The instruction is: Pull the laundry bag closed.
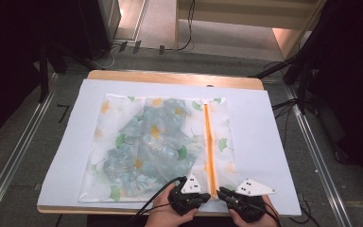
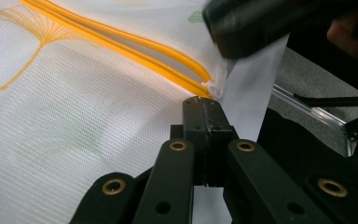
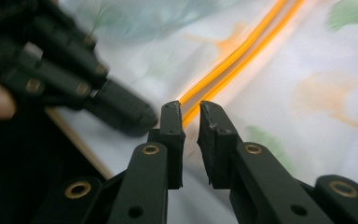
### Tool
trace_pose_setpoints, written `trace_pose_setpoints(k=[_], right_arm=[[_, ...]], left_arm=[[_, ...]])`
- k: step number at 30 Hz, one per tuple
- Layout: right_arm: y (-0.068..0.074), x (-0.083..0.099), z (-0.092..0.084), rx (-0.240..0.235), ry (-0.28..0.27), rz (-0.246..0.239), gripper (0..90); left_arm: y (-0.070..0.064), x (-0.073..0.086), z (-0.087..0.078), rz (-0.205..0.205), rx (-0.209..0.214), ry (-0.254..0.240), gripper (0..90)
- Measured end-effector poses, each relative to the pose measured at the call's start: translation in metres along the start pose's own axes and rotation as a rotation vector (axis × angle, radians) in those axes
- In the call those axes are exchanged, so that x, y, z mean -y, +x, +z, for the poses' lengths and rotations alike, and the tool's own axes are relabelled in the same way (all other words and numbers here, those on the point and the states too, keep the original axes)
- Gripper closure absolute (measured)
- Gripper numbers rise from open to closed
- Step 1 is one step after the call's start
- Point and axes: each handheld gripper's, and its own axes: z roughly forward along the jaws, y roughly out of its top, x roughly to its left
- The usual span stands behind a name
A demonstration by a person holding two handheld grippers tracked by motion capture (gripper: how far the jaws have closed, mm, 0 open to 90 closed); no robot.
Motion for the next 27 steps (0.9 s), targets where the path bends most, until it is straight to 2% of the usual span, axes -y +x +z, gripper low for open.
trace_pose_setpoints(k=[2,4,5,7,9,10,12,15,16,18,20,23,25,27], right_arm=[[-0.008,0.0,-0.003,0.038,-0.019,0.033,81.1],[-0.013,0.003,-0.003,0.008,-0.006,0.065,79.5],[-0.014,0.005,0.0,0.005,0.011,0.062,80.5],[-0.013,0.008,0.005,0.03,0.064,0.041,84.5],[-0.013,0.011,0.011,0.039,0.126,0.029,88.9],[-0.014,0.012,0.011,0.03,0.12,0.037,90.0],[-0.016,0.012,0.009,0.0,0.147,0.081,90.0],[-0.013,0.012,0.005,-0.005,0.159,0.071,90.0],[-0.012,0.012,0.005,0.001,0.161,0.056,90.0],[-0.01,0.012,0.003,0.002,0.139,0.028,90.0],[-0.006,0.011,0.0,-0.045,0.089,-0.009,90.0],[0.006,0.01,-0.001,-0.055,0.045,-0.107,90.0],[0.012,0.009,0.0,-0.074,0.028,-0.166,88.4],[0.016,0.009,0.003,-0.063,0.027,-0.206,87.3]], left_arm=[[0.002,0.0,0.0,-0.016,0.008,0.001,90.0],[0.002,0.0,0.0,-0.03,0.014,-0.002,90.0],[0.002,0.0,-0.001,-0.028,0.009,-0.003,90.0],[0.0,-0.002,-0.002,-0.024,-0.011,-0.007,90.0],[-0.001,-0.005,-0.005,-0.025,-0.022,-0.033,88.1],[0.0,-0.008,-0.006,-0.037,-0.028,-0.048,85.9],[0.004,-0.011,-0.007,-0.061,-0.027,-0.06,83.6],[0.008,-0.009,0.001,-0.057,-0.023,-0.022,83.5],[0.008,-0.008,0.004,-0.059,-0.022,0.001,83.6],[0.005,-0.009,0.005,-0.037,-0.041,0.0,85.8],[0.005,-0.009,0.006,-0.043,-0.042,0.005,86.9],[0.008,-0.01,0.006,-0.077,-0.031,0.014,90.0],[0.009,-0.01,0.006,-0.081,-0.026,0.011,90.0],[0.009,-0.01,0.006,-0.08,-0.029,0.014,90.0]])
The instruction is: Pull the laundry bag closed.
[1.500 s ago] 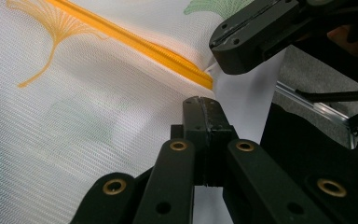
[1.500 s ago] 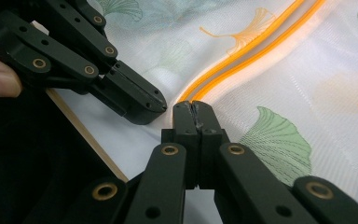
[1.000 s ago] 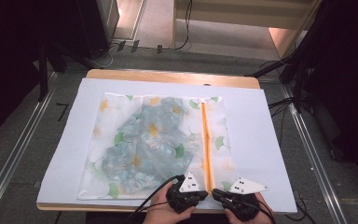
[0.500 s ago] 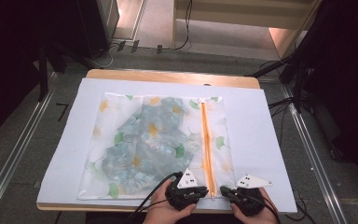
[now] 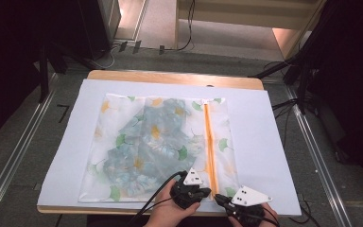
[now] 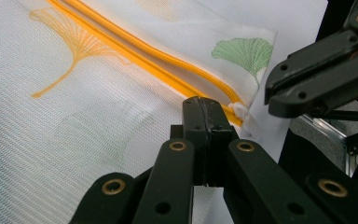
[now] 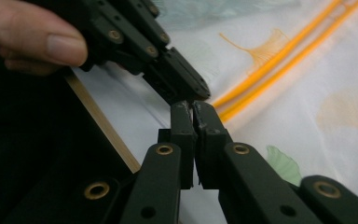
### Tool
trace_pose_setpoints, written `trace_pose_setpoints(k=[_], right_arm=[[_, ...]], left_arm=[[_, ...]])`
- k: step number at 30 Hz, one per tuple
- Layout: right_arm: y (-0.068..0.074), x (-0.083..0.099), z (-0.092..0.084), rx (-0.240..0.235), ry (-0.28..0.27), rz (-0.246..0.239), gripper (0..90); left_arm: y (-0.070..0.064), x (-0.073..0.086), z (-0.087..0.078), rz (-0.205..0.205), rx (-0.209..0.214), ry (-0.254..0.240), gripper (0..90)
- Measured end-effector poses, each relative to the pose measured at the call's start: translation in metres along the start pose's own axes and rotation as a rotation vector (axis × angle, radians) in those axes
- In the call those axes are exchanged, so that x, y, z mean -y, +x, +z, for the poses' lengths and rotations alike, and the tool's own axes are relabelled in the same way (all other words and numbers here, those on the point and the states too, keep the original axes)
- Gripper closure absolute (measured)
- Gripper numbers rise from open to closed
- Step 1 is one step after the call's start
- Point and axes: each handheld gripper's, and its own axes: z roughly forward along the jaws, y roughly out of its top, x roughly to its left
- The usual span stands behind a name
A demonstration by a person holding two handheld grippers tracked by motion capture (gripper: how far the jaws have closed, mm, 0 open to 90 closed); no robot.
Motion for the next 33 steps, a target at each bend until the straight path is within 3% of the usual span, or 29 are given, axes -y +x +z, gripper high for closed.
trace_pose_setpoints(k=[6,9,13,16,19,23,26,31,33], right_arm=[[0.004,0.003,0.011,0.019,0.053,-0.052,80.7],[0.003,0.004,0.01,0.056,0.057,-0.064,78.0],[0.002,0.003,0.005,0.062,-0.005,-0.072,67.6],[0.003,0.004,0.006,0.042,0.003,-0.105,62.9],[0.007,0.005,0.006,0.031,-0.022,-0.163,63.3],[0.01,0.005,0.007,0.022,-0.022,-0.202,66.1],[0.011,0.006,0.009,0.034,0.002,-0.209,67.4],[0.008,0.007,0.012,0.013,0.009,-0.195,59.6],[0.009,0.007,0.014,0.026,0.017,-0.205,58.3]], left_arm=[[0.001,0.001,0.0,-0.002,0.003,-0.004,90.0],[0.003,0.0,-0.001,-0.023,0.016,0.004,90.0],[0.009,0.001,-0.004,-0.071,0.028,0.004,90.0],[0.012,0.001,-0.009,-0.058,0.0,0.005,90.0],[0.014,0.002,-0.011,-0.059,-0.009,0.003,90.0],[0.014,0.003,-0.011,-0.062,-0.005,0.0,90.0],[0.015,0.003,-0.012,-0.066,-0.004,0.001,90.0],[0.016,0.003,-0.012,-0.069,0.002,0.0,90.0],[0.017,0.003,-0.012,-0.077,0.007,0.002,90.0]])
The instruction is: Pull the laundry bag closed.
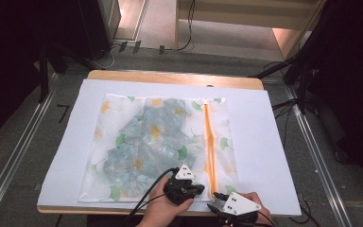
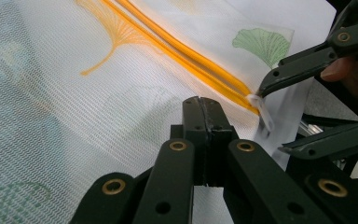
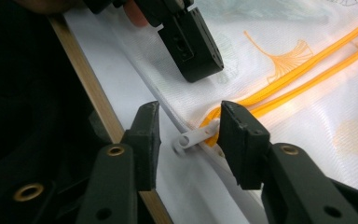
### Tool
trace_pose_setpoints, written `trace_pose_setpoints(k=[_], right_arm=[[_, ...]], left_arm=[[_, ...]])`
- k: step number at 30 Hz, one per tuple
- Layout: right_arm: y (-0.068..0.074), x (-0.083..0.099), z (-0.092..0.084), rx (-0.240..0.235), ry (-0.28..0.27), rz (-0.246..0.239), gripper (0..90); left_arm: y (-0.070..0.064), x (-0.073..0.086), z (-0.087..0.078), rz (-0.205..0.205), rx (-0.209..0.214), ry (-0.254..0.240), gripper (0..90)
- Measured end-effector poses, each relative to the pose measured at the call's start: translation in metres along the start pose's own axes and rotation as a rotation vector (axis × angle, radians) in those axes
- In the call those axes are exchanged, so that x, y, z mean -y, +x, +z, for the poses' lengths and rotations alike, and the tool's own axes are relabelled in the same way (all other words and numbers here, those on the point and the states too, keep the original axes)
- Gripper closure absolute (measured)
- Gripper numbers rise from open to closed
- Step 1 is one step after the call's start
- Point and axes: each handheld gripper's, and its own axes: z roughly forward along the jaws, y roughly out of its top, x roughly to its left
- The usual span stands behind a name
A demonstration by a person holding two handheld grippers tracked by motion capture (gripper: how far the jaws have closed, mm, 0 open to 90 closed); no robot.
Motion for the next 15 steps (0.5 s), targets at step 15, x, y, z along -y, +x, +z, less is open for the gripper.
trace_pose_setpoints(k=[15], right_arm=[[-0.011,-0.001,-0.005,-0.012,0.012,0.075,77.9]], left_arm=[[0.0,0.0,0.0,-0.006,0.006,-0.002,90.0]])
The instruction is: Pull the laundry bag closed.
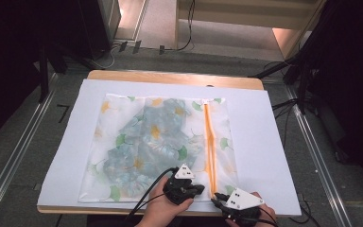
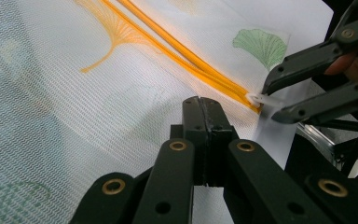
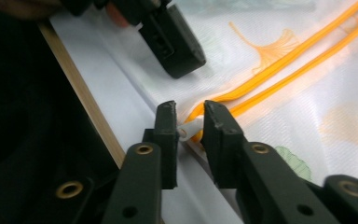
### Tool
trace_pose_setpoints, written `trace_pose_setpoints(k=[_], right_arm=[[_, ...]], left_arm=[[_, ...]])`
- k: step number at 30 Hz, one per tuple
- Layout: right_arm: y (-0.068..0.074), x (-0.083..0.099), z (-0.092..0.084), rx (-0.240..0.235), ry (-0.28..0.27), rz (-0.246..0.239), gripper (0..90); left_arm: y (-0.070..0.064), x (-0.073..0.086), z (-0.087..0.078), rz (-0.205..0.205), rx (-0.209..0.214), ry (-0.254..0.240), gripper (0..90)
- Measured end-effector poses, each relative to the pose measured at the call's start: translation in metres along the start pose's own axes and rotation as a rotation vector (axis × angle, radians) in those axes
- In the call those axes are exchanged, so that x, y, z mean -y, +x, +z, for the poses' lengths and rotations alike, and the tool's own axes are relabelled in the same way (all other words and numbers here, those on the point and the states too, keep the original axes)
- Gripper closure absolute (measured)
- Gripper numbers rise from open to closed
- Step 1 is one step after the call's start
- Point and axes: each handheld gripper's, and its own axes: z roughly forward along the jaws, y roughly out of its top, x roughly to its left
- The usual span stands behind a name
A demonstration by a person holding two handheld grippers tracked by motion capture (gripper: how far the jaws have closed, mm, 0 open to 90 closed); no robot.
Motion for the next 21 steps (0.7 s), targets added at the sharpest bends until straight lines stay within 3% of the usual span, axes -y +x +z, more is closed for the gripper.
trace_pose_setpoints(k=[7,10,13,17,21], right_arm=[[-0.0066,-0.0012,-0.0026,0.005,0.003,0.075,89.4],[-0.0091,-0.0032,-0.0019,-0.013,-0.005,0.118,90.0],[-0.0087,-0.0058,-0.0003,-0.014,-0.003,0.121,90.0],[-0.0078,-0.0083,0.0018,-0.006,0.0,0.132,90.0],[-0.0093,-0.0095,0.0021,-0.009,0.009,0.179,90.0]], left_arm=[[-0.0001,0.0002,0.0002,0.005,0.002,0.0,90.0],[-0.0001,0.0002,0.0003,0.006,0.004,0.0,90.0],[-0.0004,0.0003,0.0003,0.012,0.008,0.002,90.0],[-0.0031,0.0013,0.0006,0.045,0.022,0.007,89.4],[-0.0087,0.0036,0.0019,0.093,0.038,0.012,90.0]])
